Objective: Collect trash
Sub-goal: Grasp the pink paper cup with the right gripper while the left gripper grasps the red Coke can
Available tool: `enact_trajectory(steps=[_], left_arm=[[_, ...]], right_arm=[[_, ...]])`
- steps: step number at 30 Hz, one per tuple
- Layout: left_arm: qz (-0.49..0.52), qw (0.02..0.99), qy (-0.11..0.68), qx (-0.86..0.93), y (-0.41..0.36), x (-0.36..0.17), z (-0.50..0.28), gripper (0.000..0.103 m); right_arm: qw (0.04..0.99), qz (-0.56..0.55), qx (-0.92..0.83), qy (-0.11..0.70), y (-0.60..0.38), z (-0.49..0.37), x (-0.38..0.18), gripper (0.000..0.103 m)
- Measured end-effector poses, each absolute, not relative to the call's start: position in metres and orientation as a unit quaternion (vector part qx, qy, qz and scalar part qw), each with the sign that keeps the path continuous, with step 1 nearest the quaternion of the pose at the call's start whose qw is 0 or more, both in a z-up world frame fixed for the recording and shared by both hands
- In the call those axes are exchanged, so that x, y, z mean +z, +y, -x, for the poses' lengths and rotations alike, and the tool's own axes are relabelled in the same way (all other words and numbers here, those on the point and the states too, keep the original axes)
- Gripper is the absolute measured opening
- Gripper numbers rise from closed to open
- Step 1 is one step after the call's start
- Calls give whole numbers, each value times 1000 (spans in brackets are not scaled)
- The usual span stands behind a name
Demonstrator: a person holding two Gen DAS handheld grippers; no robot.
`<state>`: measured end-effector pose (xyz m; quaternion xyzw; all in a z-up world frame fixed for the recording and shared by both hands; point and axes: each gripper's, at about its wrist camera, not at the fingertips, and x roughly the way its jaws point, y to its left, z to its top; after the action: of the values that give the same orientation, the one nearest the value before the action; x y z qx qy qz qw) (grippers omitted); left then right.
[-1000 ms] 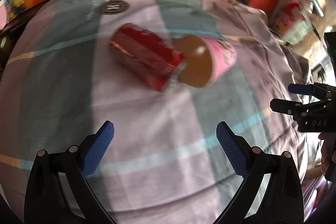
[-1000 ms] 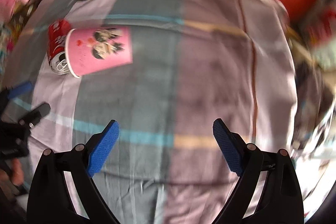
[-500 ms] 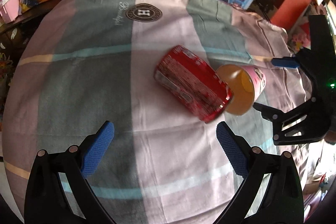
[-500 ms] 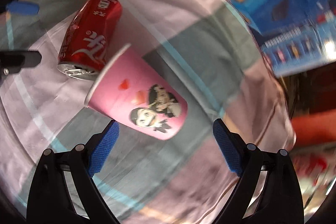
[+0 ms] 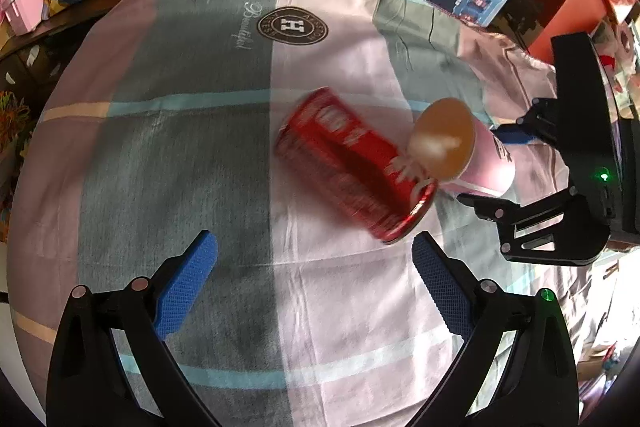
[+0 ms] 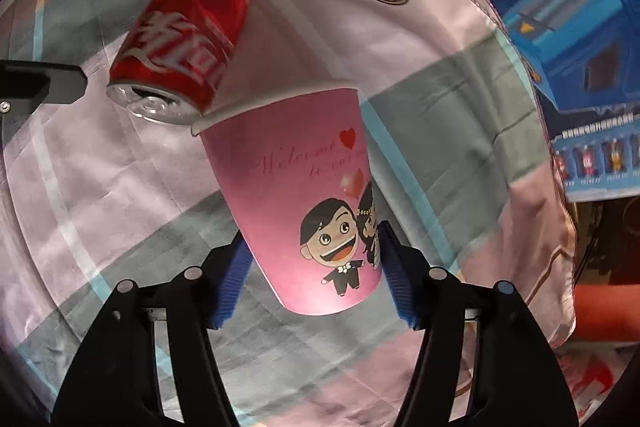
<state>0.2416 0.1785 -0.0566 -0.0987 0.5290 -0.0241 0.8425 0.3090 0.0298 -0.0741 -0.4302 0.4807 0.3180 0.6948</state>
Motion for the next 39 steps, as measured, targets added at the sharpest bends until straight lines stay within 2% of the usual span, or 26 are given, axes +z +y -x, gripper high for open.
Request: enact_trajectory(steps=[4,11,21,22,23,24,25,30,39], left_arm=[[100,843,527,-31,170,-52,-249,98],[176,832,525,-22,162,-51,-274,98],[195,816,543,32,143,-69,-318,98],[190,817,543,34,140,-71,-320,93],[183,818,544,36,136,-72,-322,82],[180,814,550,36,134,-75,-323,60],[184,811,555,29,132,-78,-324,57],[140,825,546,42,128,-73,-311,51],[91,837,540,0,101,-58,-268,51]], right_arm=[[698,427,307,487,19,-305,-73,59],[710,385,284,516,-5,-304,-67,59],[722,358,259,533,-41,-305,-65,59],[725,350,256,534,-45,-307,-64,59],[728,344,254,536,-47,-309,-64,59],[730,339,252,538,-50,-310,-65,59],[732,335,248,539,-52,-310,-65,59],[746,316,227,540,-66,-302,-67,59],[762,300,176,546,-94,-275,-61,59]])
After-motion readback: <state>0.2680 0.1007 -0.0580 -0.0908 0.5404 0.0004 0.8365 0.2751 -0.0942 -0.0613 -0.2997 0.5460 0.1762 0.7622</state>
